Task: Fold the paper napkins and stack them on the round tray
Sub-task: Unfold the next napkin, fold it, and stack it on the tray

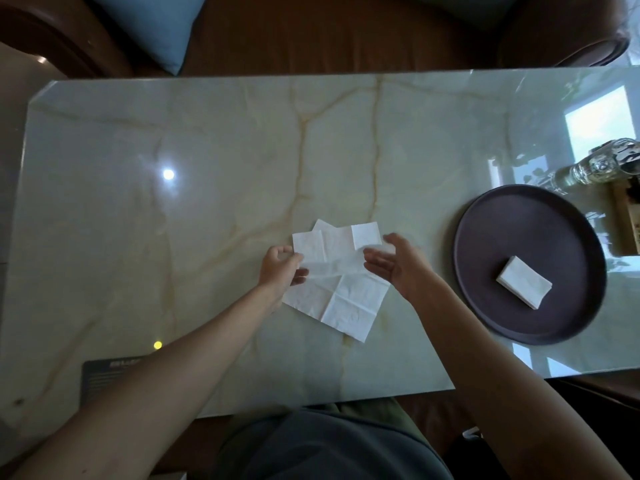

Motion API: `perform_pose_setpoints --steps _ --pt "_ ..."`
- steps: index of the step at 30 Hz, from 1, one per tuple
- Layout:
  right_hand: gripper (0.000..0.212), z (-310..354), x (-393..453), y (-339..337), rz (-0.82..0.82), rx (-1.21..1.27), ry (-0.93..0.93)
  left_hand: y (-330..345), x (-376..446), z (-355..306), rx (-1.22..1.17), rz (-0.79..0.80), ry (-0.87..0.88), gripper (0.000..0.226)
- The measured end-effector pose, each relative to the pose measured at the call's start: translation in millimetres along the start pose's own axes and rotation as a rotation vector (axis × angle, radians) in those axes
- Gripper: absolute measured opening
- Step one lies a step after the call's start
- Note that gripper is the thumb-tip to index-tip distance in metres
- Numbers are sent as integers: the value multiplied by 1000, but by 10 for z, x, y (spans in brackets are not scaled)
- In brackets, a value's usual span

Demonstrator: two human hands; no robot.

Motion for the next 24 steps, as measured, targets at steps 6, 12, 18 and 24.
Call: perform_pose_setpoints --steps 6,12,18,24 --pt "38 55 192 -90 34 -148 -159 -4 55 -36 -109 -80 52 12" --pt "63 -137 415 -230 -141 -550 -197 41 54 113 329 -85 78 51" --pt "27 -169 546 -180 -143 -624 -201 156 100 143 506 -93 90 34" --pt "18 -98 579 -135 -206 -736 -336 119 98 0 439 -115 104 36"
Point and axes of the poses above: each hand's wrist, its own x-axis towards the middle knuckle, its own y-axis out of the palm, z = x × y, the point moved 1 cm from there along x, towards the middle knuckle, and after that the axes turned 2 degrees about -z, right-handed, at the moved point
